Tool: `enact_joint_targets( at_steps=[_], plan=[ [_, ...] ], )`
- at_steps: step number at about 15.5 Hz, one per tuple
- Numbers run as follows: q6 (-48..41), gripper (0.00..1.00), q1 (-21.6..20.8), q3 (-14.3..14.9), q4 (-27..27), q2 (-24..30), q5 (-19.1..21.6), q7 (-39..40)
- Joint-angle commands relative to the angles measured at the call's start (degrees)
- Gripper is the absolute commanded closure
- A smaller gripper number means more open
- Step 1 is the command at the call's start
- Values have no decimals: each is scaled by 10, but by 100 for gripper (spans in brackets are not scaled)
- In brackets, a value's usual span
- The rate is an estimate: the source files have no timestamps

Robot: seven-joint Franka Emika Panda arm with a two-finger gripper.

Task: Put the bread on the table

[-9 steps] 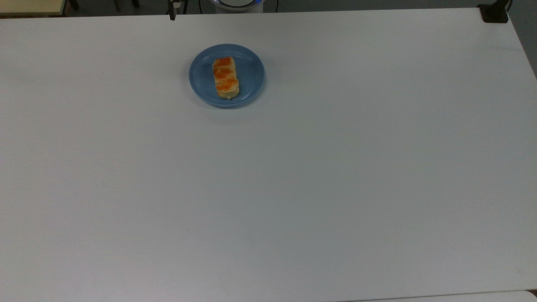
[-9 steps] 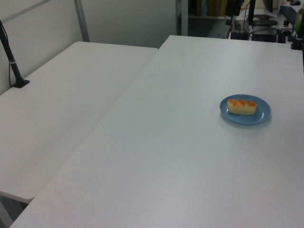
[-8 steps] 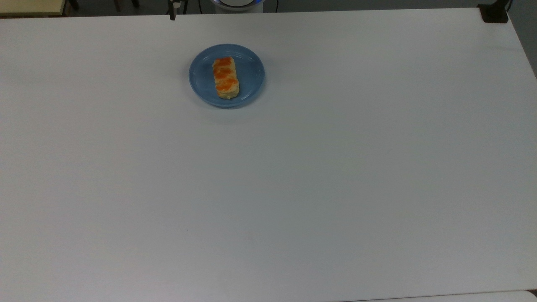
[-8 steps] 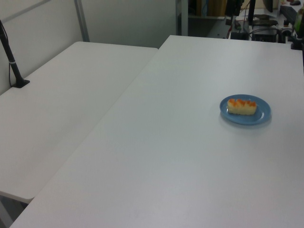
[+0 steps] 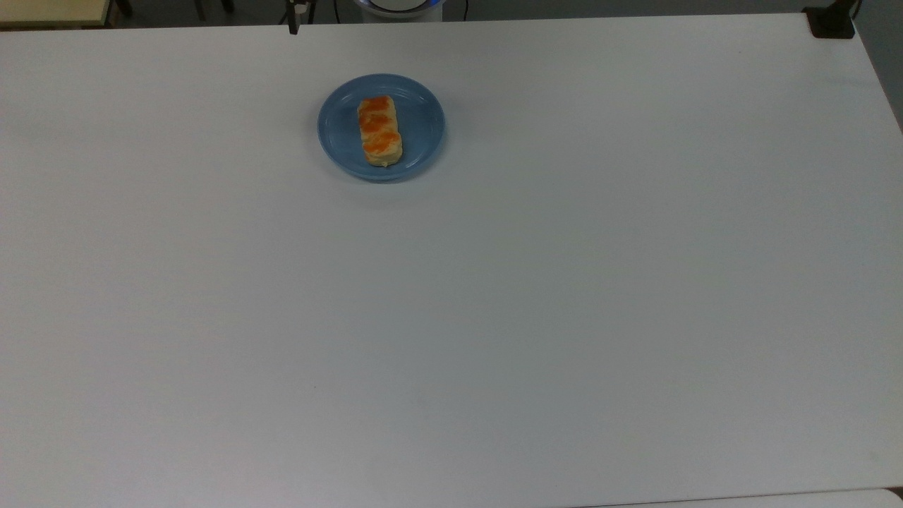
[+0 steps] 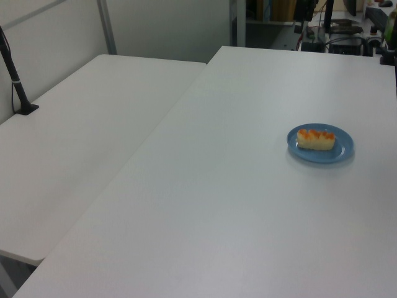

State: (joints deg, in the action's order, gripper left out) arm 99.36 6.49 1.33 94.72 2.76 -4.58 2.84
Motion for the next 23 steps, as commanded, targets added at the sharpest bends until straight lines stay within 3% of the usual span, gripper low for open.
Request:
enact_joint_targets(
  at_steps=[1,23],
  plan=[
    [-22,0,-5,1,-12,-3,12,-12],
    [-39,0,-10,-2,6,3,5,-6]
  ],
)
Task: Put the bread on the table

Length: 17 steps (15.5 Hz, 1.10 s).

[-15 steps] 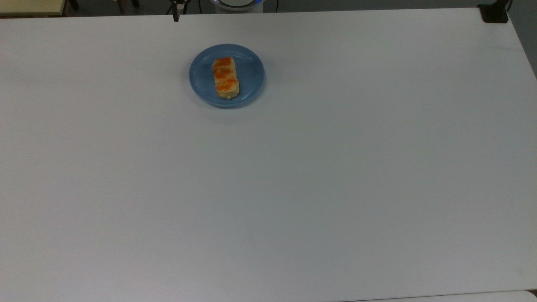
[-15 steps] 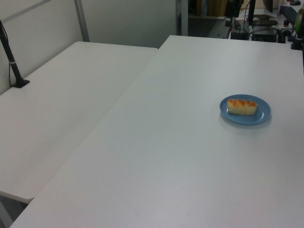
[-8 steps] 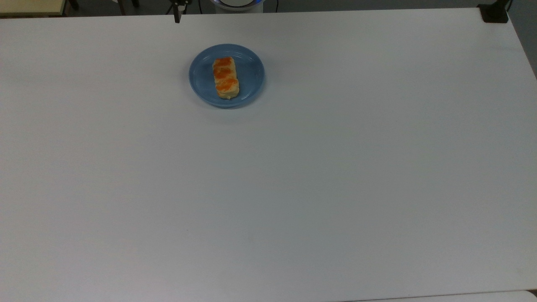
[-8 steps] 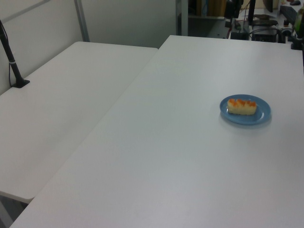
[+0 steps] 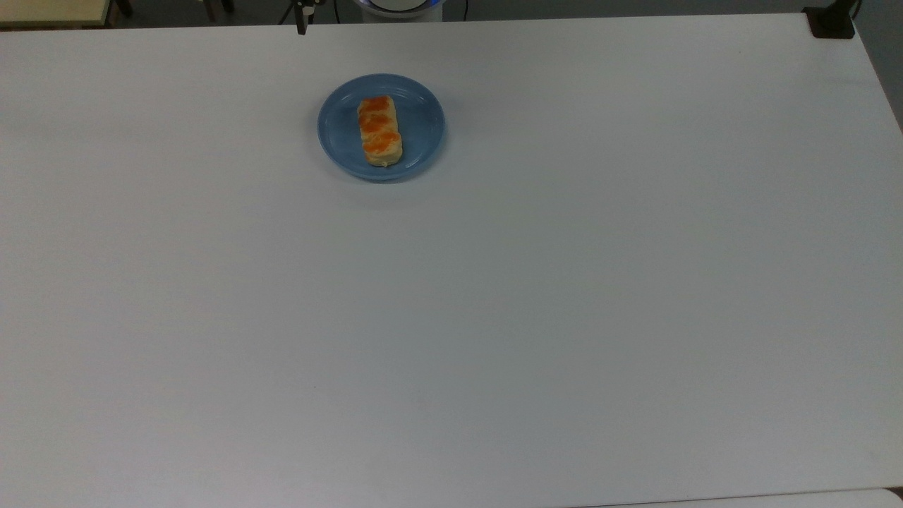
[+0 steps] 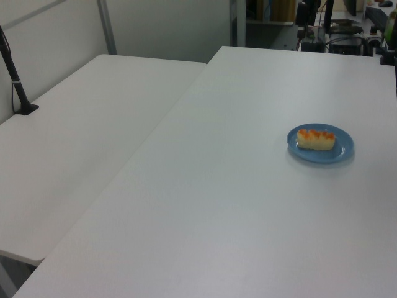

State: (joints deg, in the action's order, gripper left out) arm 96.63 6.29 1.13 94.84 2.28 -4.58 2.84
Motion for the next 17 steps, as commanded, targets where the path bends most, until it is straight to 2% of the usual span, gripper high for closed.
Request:
enact_joint_targets(
  at_steps=[1,6,11,13,17],
  plan=[
    [-14,0,-8,-2,7,8,5,-6],
    [-88,0,-7,-16,11,10,6,13],
    [-92,0,-1,-16,14,19,8,103],
    [-96,0,0,-15,44,43,9,140],
    [-119,0,-3,-15,79,70,7,146]
  ],
)
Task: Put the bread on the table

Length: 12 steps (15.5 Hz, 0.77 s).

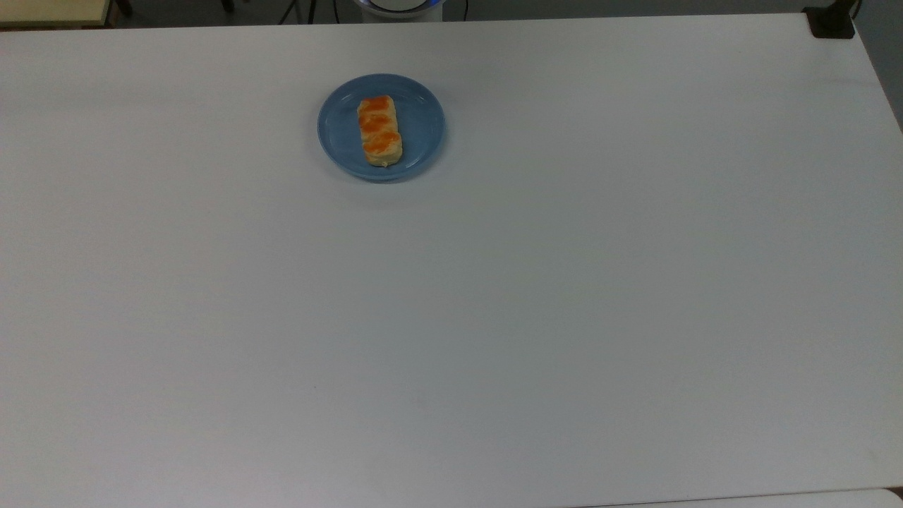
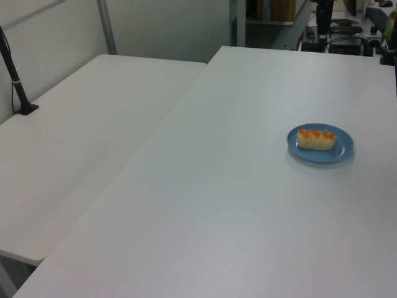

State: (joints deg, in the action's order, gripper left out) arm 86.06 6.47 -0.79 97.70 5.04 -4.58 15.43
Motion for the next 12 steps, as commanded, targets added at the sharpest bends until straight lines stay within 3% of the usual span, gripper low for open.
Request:
enact_joint_targets(
  at_steps=[1,4,8,12],
  plan=[
    [-34,0,-6,4,55,43,7,21],
    [-26,0,-7,4,130,73,9,14],
    [94,0,-8,4,261,117,32,-23],
    [235,0,-22,-16,331,110,33,-72]
  ],
)
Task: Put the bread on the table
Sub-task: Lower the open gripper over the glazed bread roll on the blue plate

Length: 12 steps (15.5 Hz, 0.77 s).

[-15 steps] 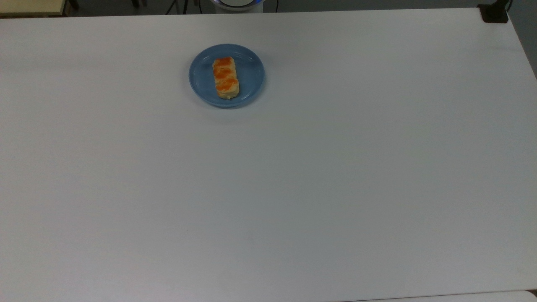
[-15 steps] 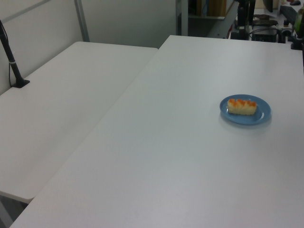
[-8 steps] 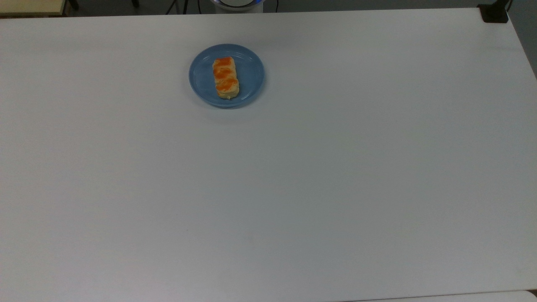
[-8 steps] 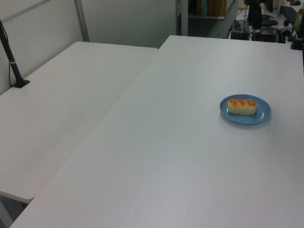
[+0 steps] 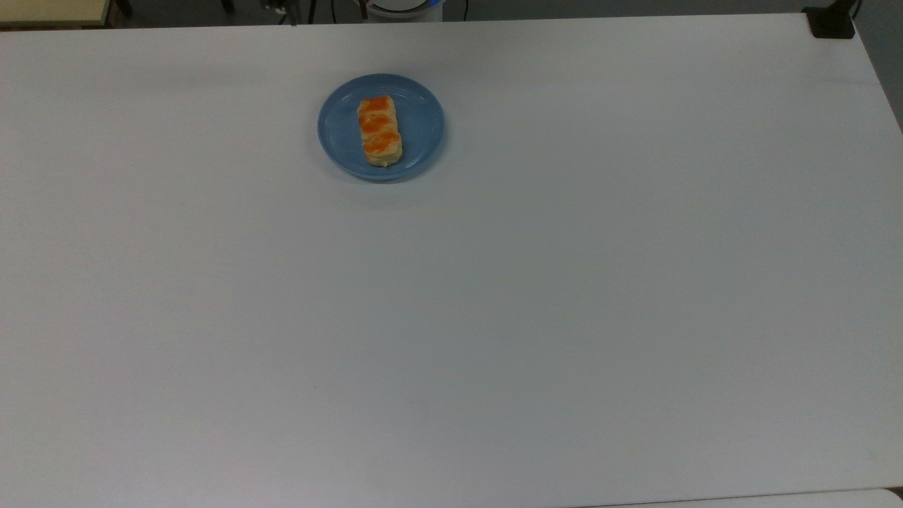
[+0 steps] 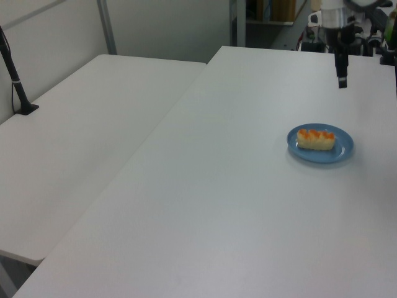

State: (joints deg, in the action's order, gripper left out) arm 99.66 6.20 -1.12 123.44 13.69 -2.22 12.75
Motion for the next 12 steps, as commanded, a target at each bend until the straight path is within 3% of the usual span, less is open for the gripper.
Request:
enact_joint_targets(
  at_steps=[1,6,12],
  plan=[
    [139,0,-27,-17,93,22,9,-63],
    [236,0,-57,-19,114,-44,6,-93],
    [310,3,-55,-19,117,-109,2,-93]
  ],
)
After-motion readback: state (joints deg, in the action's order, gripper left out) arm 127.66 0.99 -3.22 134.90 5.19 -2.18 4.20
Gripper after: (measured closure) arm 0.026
